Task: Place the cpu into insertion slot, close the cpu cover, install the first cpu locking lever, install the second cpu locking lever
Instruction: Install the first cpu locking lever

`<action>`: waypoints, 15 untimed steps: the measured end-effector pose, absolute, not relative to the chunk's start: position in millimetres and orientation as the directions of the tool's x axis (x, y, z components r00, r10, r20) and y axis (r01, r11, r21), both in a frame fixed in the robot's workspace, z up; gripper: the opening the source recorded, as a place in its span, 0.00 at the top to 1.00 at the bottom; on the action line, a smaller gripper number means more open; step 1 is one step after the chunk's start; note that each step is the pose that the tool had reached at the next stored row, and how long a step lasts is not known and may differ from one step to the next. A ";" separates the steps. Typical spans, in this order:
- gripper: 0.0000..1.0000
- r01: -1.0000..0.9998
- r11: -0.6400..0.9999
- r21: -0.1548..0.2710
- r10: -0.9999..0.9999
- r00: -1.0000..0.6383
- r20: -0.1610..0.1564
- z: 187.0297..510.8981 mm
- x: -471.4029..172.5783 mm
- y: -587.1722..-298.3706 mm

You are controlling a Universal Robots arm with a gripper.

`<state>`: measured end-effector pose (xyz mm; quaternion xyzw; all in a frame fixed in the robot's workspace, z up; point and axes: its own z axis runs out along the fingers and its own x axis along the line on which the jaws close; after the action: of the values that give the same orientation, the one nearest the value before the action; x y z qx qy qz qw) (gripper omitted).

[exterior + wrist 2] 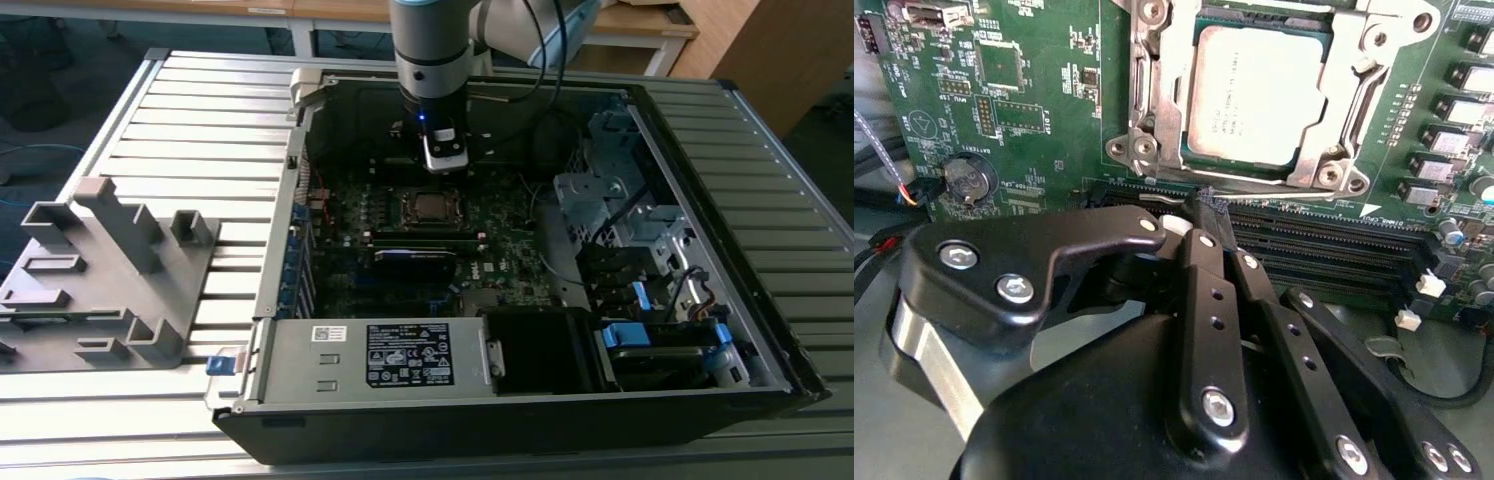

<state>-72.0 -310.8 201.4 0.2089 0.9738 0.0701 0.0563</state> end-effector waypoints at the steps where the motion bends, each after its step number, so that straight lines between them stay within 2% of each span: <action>1: 0.89 0.399 0.903 0.160 0.415 -0.906 -0.080 201.3 -72.1 -310.8; 15: 0.89 0.399 0.898 0.184 0.417 -0.906 -0.073 199.7 -72.3 -310.8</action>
<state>-72.3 -310.8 199.7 0.2098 0.9727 0.0827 0.0555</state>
